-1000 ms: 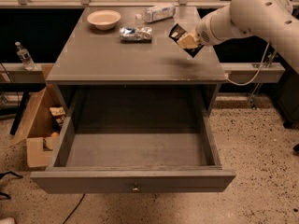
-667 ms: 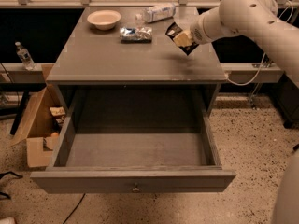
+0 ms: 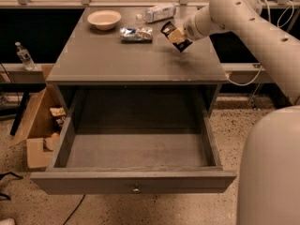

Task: Pick rxbar chocolate from top drawer and place on counter

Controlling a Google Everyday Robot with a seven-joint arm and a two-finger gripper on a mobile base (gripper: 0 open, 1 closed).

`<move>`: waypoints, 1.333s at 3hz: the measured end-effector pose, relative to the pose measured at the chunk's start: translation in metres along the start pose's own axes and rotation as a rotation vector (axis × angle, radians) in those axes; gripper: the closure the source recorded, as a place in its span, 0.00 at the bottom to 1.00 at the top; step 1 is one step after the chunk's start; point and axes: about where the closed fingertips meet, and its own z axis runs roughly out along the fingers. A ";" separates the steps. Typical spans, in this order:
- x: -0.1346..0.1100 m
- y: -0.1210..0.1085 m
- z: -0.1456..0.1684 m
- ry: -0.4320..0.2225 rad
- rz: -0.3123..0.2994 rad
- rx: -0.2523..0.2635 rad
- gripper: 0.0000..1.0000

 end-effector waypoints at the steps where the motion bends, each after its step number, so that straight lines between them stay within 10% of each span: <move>1: -0.002 -0.003 0.010 0.008 0.016 -0.007 0.36; 2: -0.001 -0.006 0.016 0.019 0.031 -0.010 0.11; 4: 0.001 -0.008 0.018 0.024 0.043 -0.008 0.00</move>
Offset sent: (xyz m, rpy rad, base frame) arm 0.0219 -0.0016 -0.0038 0.0183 0.0402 -0.0281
